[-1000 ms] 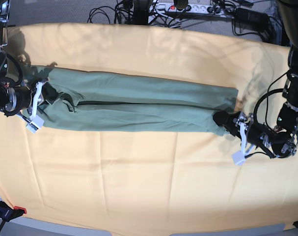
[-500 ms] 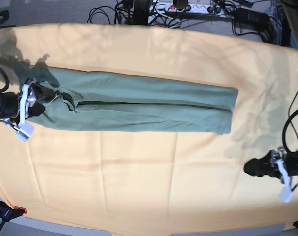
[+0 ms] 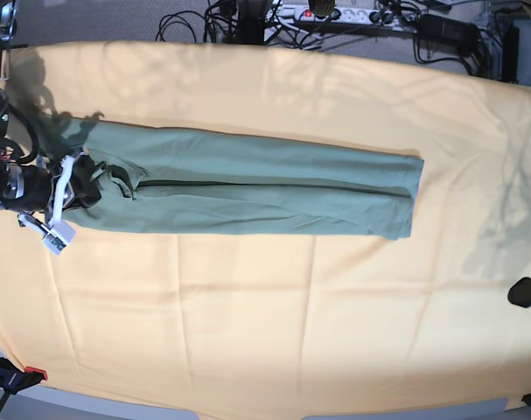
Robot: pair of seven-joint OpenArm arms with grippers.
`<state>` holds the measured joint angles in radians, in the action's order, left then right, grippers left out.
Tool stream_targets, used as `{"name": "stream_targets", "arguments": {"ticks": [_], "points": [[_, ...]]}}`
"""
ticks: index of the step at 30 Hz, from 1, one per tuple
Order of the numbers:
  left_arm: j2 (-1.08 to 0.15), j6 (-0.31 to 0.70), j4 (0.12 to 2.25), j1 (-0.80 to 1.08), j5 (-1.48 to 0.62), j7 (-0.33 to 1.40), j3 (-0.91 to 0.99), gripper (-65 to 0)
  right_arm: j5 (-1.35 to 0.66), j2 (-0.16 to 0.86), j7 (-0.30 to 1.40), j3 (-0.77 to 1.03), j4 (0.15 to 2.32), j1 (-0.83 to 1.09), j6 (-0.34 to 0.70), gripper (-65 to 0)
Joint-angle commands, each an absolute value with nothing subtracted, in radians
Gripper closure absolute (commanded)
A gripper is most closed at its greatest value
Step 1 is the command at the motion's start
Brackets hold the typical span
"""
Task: Fold the T-shirt properly
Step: 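Move the left gripper away and regrip the strip end with the right gripper, then bring the left gripper to the strip's other end and grasp it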
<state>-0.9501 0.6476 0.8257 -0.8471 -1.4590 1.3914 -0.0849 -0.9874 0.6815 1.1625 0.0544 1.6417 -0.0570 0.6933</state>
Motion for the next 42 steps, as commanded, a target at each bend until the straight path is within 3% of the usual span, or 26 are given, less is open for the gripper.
{"name": "stream_targets", "arguments": {"ticks": [1, 10, 25, 42], "points": [[-0.986, 0.649, 0.837, -0.873, -1.484, 1.386, -0.075, -35.8, -0.953, 0.685, 1.133, 0.067, 1.644, -0.068, 0.694, 0.0], [-1.034, 0.619, 0.836, -0.868, -1.484, 1.393, -0.075, -35.8, -0.651, 0.586, 1.012, 0.067, 1.601, 0.018, 0.532, 0.0], [-0.959, 0.574, 0.836, -0.6, -1.484, 1.394, -0.075, -35.8, -0.646, 0.543, 0.987, 0.067, 1.601, 0.039, 0.53, 0.0], [-0.759, 0.561, 0.836, -0.573, -1.484, 1.396, -0.078, -35.8, -0.646, 0.543, 0.987, 0.067, 1.601, 0.039, 0.53, 0.0]]}}
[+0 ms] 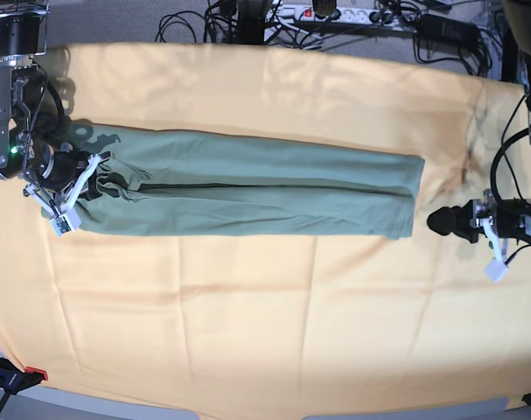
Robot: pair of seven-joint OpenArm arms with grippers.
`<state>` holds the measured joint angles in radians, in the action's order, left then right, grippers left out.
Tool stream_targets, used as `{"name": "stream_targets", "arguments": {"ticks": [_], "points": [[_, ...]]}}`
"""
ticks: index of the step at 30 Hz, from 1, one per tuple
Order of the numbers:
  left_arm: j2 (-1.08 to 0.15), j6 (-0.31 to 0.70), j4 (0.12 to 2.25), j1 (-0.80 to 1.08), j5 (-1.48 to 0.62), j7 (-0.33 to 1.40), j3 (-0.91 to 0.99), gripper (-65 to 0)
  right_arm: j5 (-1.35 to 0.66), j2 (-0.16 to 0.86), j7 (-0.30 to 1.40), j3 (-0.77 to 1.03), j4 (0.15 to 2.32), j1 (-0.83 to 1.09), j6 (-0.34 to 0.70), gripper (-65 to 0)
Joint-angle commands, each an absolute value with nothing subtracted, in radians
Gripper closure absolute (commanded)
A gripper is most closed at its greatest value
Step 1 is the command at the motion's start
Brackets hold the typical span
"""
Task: Fold the T-shirt properly
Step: 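Bring the left gripper to the strip's other end and grasp it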
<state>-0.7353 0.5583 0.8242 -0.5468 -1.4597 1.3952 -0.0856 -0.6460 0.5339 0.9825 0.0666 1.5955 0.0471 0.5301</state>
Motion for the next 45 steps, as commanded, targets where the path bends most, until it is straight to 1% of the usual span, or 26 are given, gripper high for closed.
{"name": "stream_targets", "arguments": {"ticks": [1, 10, 15, 31, 32, 34, 35, 37, 38, 45], "points": [[-0.752, 0.561, 0.836, -0.572, -1.484, 1.396, -0.078, -35.8, -0.646, 0.543, 0.987, 0.067, 1.601, 0.039, 0.53, 0.0], [-0.718, 0.59, 0.836, -0.532, -1.484, 1.396, -0.1, -35.8, -0.624, 0.543, 0.987, 0.067, 1.601, 0.039, 0.523, 0.0], [-0.697, 0.591, 0.836, -0.527, -1.484, 1.396, -0.125, -35.8, -0.623, 0.543, 0.987, 0.067, 1.601, 0.039, 0.523, 0.0], [-0.61, 0.591, 0.836, -0.522, -1.484, 1.396, -0.125, -35.5, -0.624, 0.543, 0.987, 0.067, 1.601, 0.039, 0.523, 0.0], [-0.608, 0.59, 0.836, -0.522, -1.484, 1.396, -0.125, -34.0, -0.623, 0.543, 0.987, 0.067, 1.601, 0.039, 0.523, 0.0], [-0.604, 0.589, 0.836, -0.522, -1.484, 1.396, -0.125, -26.2, -0.624, 0.543, 0.987, 0.067, 1.601, 0.039, 0.523, 0.0], [-0.603, 0.589, 0.836, -0.522, -1.484, 1.396, -0.125, -20.6, -0.624, 0.543, 0.987, 0.067, 1.601, 0.039, 0.523, 0.0], [-0.601, 0.591, 0.836, -0.522, -1.484, 1.396, -0.125, -5.6, -0.624, 0.543, 0.987, 0.067, 1.601, 0.039, 0.523, 0.0], [-0.601, 0.591, 0.836, -0.522, -1.484, 1.396, -0.125, 0.0, -0.624, 0.543, 0.987, 0.067, 1.601, 0.039, 0.523, 0.0], [-0.605, 0.59, 0.836, -0.544, -1.484, 1.396, -0.123, 0.0, -0.623, 0.543, 0.987, 0.067, 1.601, 0.039, 0.524, 0.0]]}}
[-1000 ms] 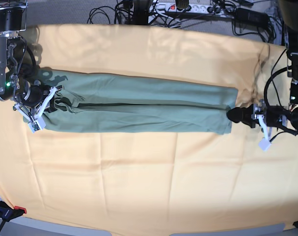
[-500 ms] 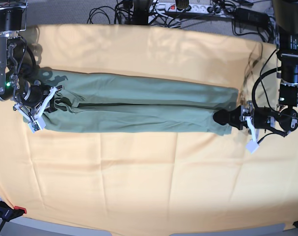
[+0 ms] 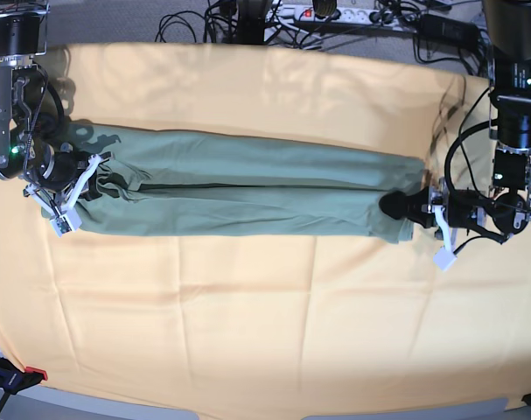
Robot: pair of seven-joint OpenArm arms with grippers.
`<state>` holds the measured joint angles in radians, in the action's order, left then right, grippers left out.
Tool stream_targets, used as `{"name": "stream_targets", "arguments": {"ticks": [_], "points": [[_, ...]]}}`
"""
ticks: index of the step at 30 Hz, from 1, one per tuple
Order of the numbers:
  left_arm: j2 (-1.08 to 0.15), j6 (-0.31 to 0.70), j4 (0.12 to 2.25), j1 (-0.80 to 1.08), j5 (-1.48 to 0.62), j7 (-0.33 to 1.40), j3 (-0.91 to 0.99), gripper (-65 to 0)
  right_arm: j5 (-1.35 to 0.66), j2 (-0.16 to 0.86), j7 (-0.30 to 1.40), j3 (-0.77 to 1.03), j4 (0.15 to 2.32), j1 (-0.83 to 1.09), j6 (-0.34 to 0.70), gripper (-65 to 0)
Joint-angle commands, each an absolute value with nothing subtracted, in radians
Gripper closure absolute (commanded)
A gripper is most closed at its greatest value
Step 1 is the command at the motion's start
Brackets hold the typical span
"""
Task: Fold the T-shirt properly
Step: 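Bring the left gripper to the strip's other end and grasp it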
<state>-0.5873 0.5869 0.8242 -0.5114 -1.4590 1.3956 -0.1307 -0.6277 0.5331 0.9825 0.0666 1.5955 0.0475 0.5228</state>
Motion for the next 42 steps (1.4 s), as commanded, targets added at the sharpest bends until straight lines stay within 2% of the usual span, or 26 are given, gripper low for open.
{"name": "stream_targets", "arguments": {"ticks": [1, 16, 25, 32, 42], "points": [[-0.607, 0.587, 0.836, -0.548, -1.484, 1.396, -0.123, 0.0, -0.624, 0.543, 0.987, 0.067, 1.601, 0.039, 0.524, 0.0], [-0.603, 0.545, 0.851, -0.552, -1.484, 1.396, -0.123, 0.0, -0.623, 0.543, 0.987, 0.067, 1.601, 0.039, 0.535, 0.0], [-0.578, 0.545, 1.038, -0.55, -1.484, 1.396, -0.123, 0.0, -0.623, 0.543, 0.986, 0.067, 1.601, 0.039, 0.535, 0.0], [-0.497, 0.545, 1.191, -0.514, -1.484, 1.396, -0.123, 0.0, -0.624, 0.543, 0.979, 0.067, 1.601, 0.039, 0.535, 0.0], [-0.323, 0.573, 1.197, -0.49, -1.484, 1.396, -0.123, 0.0, -0.624, 0.543, 0.979, 0.067, 1.601, 0.039, 0.535, 0.0]]}}
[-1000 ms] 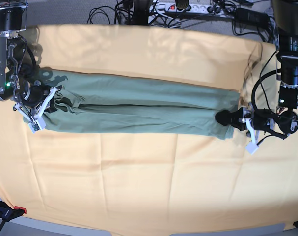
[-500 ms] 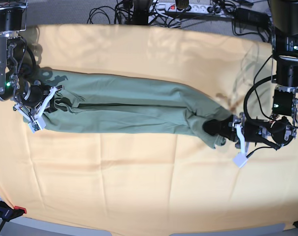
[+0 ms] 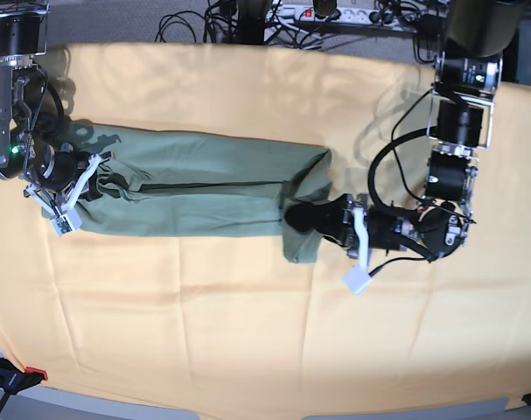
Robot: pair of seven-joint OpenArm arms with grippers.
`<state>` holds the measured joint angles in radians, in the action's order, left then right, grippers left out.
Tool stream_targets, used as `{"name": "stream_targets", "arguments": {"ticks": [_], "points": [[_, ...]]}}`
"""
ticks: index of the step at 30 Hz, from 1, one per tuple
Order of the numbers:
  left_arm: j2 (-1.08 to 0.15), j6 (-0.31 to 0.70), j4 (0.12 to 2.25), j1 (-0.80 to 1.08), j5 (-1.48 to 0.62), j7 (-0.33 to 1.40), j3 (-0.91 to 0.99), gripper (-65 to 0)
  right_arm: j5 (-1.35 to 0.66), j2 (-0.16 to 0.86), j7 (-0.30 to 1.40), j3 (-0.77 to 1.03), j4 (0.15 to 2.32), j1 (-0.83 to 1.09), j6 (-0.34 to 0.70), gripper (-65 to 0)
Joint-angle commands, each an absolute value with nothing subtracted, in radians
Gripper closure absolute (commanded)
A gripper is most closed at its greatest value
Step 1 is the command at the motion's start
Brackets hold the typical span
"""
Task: Fold the T-shirt properly
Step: 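Bring the left gripper to the strip's other end and grasp it, then fold the strip end with the left gripper toward the right gripper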
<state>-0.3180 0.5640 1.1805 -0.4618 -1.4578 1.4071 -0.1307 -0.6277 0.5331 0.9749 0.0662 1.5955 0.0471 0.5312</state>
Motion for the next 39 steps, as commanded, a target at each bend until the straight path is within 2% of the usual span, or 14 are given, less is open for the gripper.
{"name": "stream_targets", "arguments": {"ticks": [1, 5, 9, 15, 19, 20, 21, 25, 27, 28, 31, 39], "points": [[-0.306, 0.586, 1.197, -0.49, -1.484, 1.396, -0.123, 0.0, -0.624, 0.543, 0.979, 0.067, 1.601, 0.039, 0.535, 0.0], [-0.242, 0.618, 1.196, -0.485, -1.484, 1.396, -0.123, 0.0, -0.624, 0.543, 0.979, 0.067, 1.601, 0.039, 0.535, 0.0], [-0.189, 0.691, 1.195, -0.471, -1.484, 1.396, -0.123, 0.0, -0.624, 0.543, 0.979, 0.067, 1.601, 0.039, 0.535, 0.0], [-0.139, 0.698, 1.193, -0.424, -1.484, 1.396, -0.123, -1.3, -0.628, 0.543, 0.978, 0.067, 1.601, 0.039, 0.554, 0.0], [-0.136, 0.698, 1.193, -0.396, -1.484, 1.383, -0.123, -32.4, -0.628, 0.543, 0.978, 0.067, 1.601, 0.039, 0.554, 0.0], [-0.136, 0.698, 1.193, -0.393, -1.484, 1.361, -0.123, -36.9, -0.628, 0.543, 0.978, 0.067, 1.601, 0.038, 0.554, 0.0], [-0.136, 0.698, 1.193, -0.39, -1.484, 1.346, -0.123, -37.7, -0.628, 0.543, 0.978, 0.067, 1.601, 0.038, 0.554, 0.0], [-0.136, 0.698, 1.193, -0.398, -1.484, 1.323, -0.123, -37.5, -0.628, 0.543, 0.971, 0.067, 1.601, 0.039, 0.554, 0.0], [-0.136, 0.698, 1.193, -0.402, -1.484, 1.314, -0.114, -33.3, -0.628, 0.543, 0.971, 0.067, 1.601, 0.038, 0.554, 0.0], [-0.136, 0.698, 1.193, -0.402, -1.484, 1.3, -0.107, -27.4, -0.628, 0.543, 0.971, 0.067, 1.602, 0.038, 0.554, 0.0], [-0.136, 0.698, 1.193, -0.402, -1.484, 1.268, -0.066, 0.0, -0.627, 0.544, 0.961, 0.067, 1.602, 0.031, 0.555, 0.0], [-0.164, 0.698, 1.193, -0.402, -1.449, 1.257, 0.076, 0.0, -0.628, 0.546, 0.962, 0.067, 1.602, -0.052, 0.556, 0.0]]}}
